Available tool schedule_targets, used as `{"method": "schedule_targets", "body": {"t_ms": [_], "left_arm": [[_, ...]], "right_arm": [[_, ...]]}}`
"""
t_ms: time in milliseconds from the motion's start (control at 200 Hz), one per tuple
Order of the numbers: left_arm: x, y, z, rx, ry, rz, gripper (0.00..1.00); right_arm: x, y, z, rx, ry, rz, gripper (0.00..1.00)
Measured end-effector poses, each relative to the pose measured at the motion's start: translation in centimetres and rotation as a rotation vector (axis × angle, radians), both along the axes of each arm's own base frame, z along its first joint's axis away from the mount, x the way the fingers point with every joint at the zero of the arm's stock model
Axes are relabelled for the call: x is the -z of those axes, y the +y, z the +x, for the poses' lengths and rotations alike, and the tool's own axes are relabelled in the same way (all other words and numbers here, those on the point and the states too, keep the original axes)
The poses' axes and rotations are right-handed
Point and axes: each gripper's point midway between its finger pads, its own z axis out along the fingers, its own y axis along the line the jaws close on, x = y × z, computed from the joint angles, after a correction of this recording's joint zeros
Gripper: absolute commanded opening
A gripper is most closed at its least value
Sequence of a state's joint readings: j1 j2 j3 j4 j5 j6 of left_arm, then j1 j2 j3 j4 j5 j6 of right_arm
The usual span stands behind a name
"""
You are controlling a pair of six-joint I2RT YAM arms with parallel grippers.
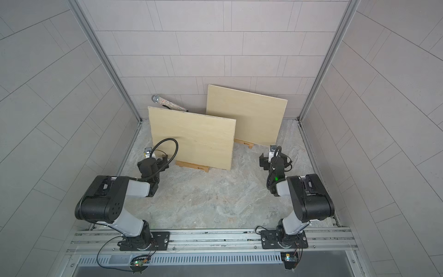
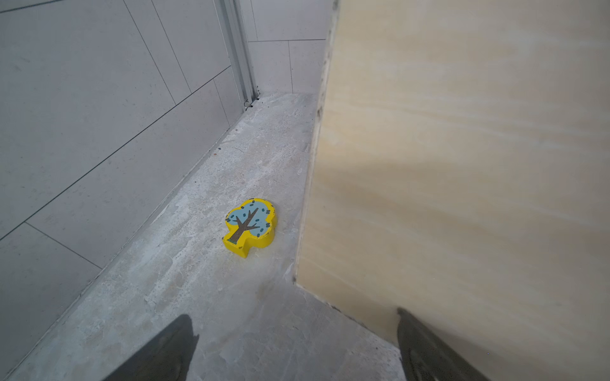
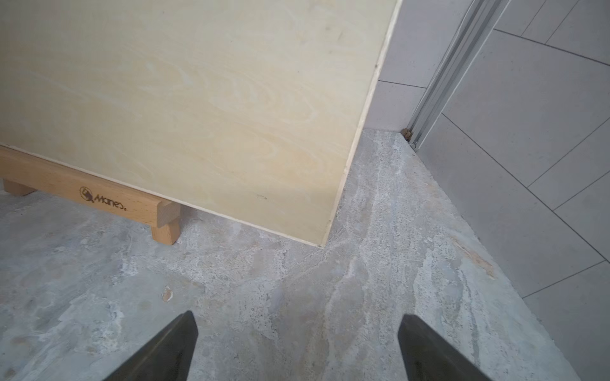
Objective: Disassemble the easel
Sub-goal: Adjust the easel at the center of the board.
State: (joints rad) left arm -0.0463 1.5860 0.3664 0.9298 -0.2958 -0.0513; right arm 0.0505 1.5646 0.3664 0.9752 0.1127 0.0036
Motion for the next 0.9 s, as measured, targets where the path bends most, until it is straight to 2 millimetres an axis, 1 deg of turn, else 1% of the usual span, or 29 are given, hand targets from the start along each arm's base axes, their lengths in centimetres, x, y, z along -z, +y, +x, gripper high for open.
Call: {"method": "schedule_targets", "body": {"t_ms": [901], "left_arm": [[-0.01,-0.28,0.07,0.019,0.003,0.000,1.00]], "right_arm": [[0.45,0.02,-0.11,-0.008,0.020,0.004,1.00]]}}
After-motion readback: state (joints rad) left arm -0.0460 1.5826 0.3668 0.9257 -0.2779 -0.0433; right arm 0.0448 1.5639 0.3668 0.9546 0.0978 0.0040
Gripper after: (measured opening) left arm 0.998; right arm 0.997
